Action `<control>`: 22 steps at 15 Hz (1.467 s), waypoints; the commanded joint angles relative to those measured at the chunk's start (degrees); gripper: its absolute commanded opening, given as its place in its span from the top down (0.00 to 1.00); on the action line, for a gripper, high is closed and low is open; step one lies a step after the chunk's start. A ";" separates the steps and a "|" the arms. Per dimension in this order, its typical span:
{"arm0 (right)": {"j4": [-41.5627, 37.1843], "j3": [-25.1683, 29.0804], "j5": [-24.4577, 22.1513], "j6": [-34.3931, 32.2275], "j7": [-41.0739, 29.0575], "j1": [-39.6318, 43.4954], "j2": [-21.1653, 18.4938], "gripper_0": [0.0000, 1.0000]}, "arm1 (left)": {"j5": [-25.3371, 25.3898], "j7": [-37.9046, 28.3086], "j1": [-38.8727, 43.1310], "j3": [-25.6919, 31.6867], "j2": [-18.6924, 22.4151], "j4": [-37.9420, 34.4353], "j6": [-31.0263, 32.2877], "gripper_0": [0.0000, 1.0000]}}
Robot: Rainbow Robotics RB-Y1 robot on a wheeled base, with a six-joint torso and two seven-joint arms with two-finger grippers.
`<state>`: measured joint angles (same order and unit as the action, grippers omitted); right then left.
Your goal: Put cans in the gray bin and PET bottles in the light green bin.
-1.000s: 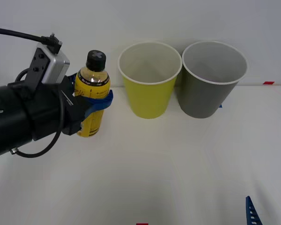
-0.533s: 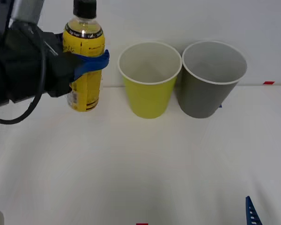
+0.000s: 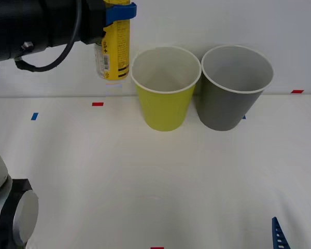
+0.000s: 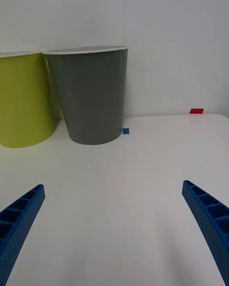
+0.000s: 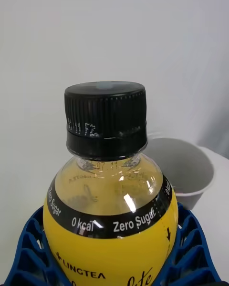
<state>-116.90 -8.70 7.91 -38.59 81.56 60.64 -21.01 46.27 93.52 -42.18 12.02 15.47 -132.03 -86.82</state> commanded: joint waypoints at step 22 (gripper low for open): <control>0.00 0.00 0.00 0.00 0.00 0.00 0.00 0.00 | -11.28 6.50 -0.45 -26.87 -0.36 35.27 53.68 1.00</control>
<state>-116.90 -8.70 7.91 -38.59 81.56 60.64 -21.01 34.94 100.11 -42.62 -13.90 15.12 -97.46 -34.44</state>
